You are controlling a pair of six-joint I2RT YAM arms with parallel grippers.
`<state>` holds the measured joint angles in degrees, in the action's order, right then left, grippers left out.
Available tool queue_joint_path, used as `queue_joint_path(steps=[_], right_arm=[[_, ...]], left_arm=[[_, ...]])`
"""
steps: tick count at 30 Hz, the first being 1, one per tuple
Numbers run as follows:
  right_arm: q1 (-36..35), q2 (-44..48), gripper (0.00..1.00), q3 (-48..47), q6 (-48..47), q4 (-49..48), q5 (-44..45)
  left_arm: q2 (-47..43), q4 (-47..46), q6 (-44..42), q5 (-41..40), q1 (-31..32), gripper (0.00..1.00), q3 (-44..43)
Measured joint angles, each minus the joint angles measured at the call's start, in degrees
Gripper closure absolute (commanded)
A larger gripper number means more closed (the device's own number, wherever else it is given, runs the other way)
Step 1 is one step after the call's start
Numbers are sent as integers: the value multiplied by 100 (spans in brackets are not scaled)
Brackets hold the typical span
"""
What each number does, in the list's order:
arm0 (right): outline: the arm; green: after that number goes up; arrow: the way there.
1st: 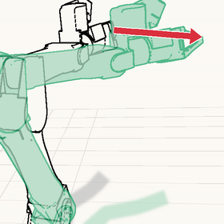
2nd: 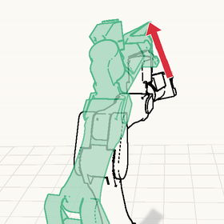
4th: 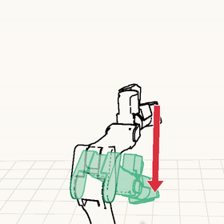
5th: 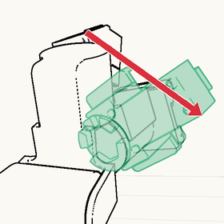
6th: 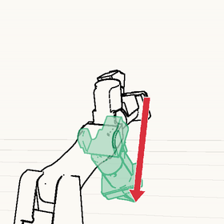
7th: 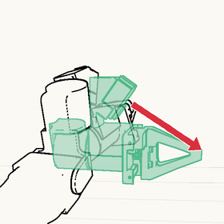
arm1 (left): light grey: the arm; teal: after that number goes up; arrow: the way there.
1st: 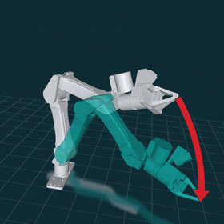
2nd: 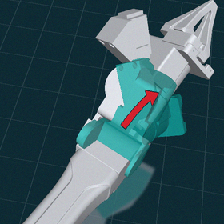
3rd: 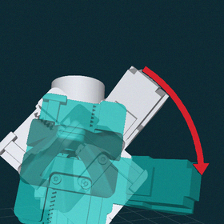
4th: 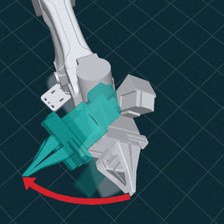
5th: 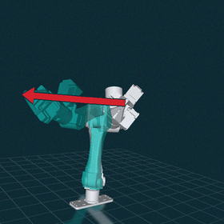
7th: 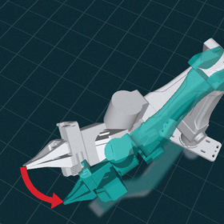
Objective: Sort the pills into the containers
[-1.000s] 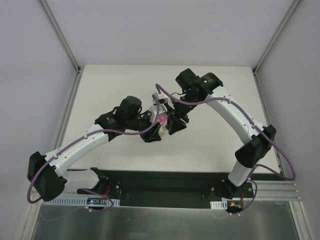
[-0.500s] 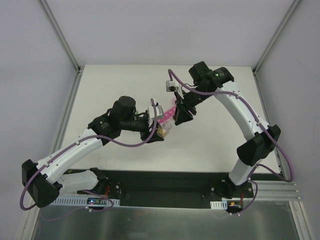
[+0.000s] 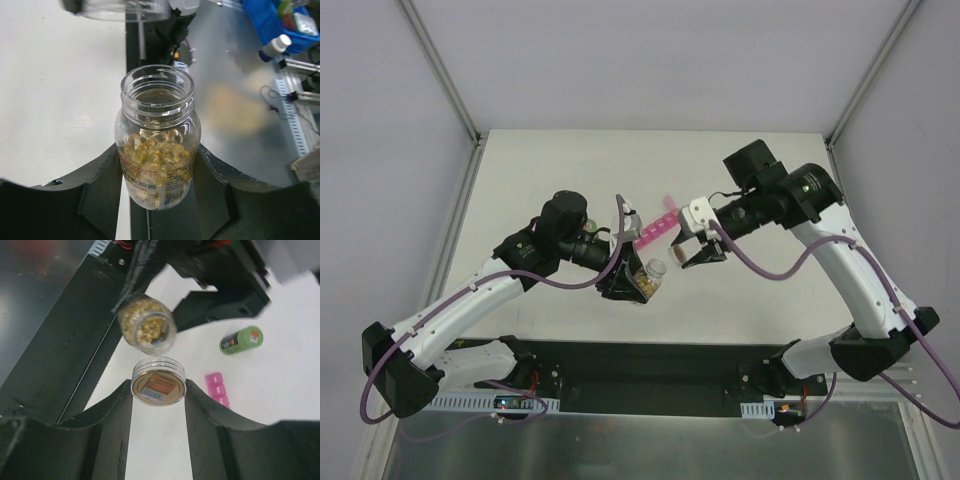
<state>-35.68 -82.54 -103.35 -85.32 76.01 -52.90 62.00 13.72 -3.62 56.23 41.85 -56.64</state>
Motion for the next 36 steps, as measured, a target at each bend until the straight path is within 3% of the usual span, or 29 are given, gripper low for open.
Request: queue_joint_path(steps=[8, 15, 27, 36], right_arm=[[-590, 350, 69, 302, -1180, 98, -24], [-824, 129, 69, 2, -1537, 103, 17], [-1250, -79, 69, -175, -1698, 42, 258], [-1373, -79, 69, -188, -1639, 42, 544]], left_arm=[[238, -146, 688, 1266, -70, 88, -105], [603, -149, 949, 1698, -70, 88, -271], [743, 109, 951, 1941, -68, 87, -315], [739, 1147, -98, 1342, -52, 87, -551]])
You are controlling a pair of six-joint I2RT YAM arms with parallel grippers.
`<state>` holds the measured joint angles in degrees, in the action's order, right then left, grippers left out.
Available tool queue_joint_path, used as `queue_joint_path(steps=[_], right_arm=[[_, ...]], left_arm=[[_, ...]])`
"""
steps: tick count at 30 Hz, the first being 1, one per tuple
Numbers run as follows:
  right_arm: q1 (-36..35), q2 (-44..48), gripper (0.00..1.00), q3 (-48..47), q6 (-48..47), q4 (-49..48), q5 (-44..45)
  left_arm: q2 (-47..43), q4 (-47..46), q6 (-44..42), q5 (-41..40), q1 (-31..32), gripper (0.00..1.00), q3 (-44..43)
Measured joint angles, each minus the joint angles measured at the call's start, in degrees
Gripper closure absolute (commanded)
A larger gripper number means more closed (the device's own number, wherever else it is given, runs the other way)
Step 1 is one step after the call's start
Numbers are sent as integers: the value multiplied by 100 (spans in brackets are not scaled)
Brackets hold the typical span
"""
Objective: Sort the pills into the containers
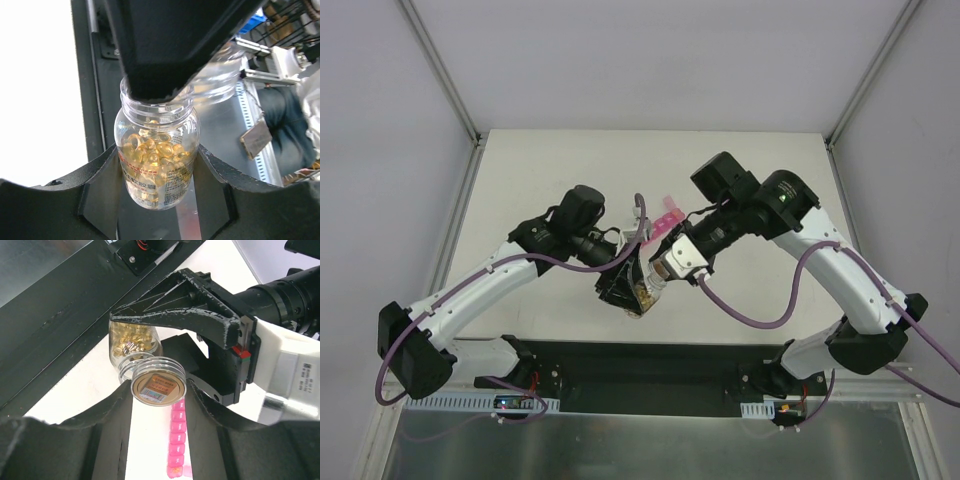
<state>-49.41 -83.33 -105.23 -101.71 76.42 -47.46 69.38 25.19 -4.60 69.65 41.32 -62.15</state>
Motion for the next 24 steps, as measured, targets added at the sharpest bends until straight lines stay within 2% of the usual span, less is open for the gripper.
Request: queue_joint_path(steps=[9, 16, 24], right_arm=[[-31, 0, 68, 4, 31, 0, 48], [-127, -22, 68, 223, 48, 15, 262], [-127, -107, 68, 254, 74, 50, 463]], left_arm=[[0, 796, -813, -935, 175, 87, -94], [-31, 911, -1097, -1488, 341, 87, -271], [-83, 1005, -1176, -1762, 450, 87, -337]])
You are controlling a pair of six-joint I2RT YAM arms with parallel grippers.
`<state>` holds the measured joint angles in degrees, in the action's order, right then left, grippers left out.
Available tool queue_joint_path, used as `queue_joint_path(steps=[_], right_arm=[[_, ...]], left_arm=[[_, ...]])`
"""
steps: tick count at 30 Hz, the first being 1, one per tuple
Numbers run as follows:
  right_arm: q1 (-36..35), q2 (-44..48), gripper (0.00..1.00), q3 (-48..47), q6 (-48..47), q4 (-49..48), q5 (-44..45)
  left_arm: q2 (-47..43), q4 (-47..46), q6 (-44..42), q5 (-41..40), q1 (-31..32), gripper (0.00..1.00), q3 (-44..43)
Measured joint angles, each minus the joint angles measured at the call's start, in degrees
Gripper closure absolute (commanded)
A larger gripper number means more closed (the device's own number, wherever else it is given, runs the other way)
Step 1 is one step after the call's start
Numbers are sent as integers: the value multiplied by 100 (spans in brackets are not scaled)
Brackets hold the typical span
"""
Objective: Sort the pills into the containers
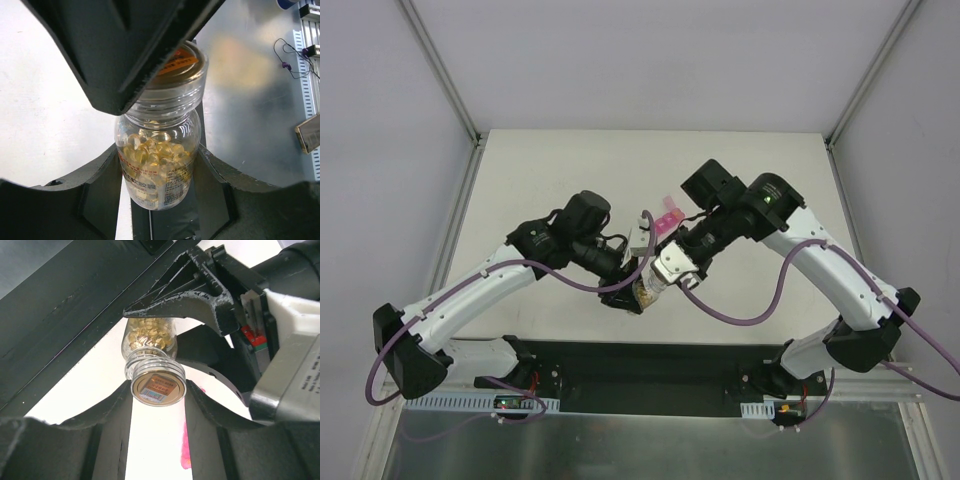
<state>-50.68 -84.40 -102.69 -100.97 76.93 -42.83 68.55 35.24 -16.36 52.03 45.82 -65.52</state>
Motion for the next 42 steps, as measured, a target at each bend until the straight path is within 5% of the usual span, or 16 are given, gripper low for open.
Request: queue_joint_path(steps=[28, 42], right_arm=[[-90, 0, 66, 170, 26, -4, -52], [-105, -2, 41, 164, 107, 24, -140]], left_arm=[[-61, 199, -116, -170, 37, 88, -184], [-136, 166, -59, -131, 22, 88, -170]])
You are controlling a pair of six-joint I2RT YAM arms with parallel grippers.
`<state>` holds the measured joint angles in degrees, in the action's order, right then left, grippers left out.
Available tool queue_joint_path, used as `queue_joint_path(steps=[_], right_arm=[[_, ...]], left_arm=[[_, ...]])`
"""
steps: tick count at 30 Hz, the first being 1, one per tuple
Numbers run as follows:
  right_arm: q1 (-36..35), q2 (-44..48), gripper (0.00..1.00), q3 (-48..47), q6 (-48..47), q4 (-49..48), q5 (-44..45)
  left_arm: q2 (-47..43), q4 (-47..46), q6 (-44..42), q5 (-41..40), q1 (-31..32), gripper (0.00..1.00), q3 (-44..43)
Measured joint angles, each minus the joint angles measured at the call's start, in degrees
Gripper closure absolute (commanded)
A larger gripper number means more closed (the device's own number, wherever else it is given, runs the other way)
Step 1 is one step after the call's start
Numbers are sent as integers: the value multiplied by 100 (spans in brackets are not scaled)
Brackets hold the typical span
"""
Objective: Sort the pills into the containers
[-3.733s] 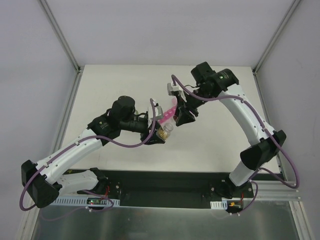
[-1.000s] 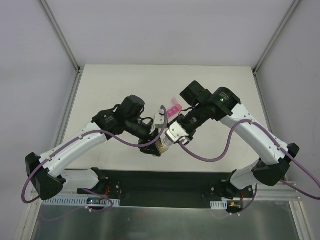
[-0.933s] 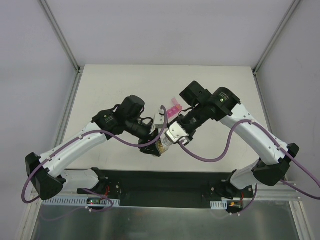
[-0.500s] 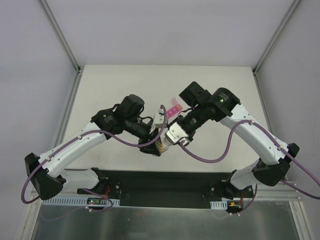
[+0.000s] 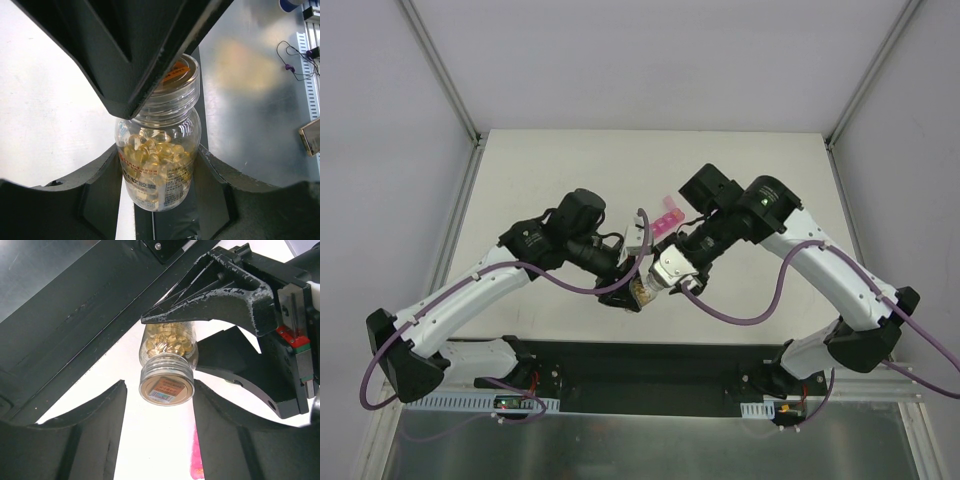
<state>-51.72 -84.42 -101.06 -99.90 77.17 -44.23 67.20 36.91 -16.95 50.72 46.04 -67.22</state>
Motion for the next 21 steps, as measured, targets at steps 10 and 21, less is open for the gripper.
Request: queue_joint_path(steps=[10, 21], right_arm=[[-4, 44, 39, -2, 107, 81, 11], [11, 48, 35, -116, 466, 90, 33]], left_arm=[[-50, -326, 125, 35, 2, 88, 157], [-105, -651, 131, -92, 11, 88, 273]])
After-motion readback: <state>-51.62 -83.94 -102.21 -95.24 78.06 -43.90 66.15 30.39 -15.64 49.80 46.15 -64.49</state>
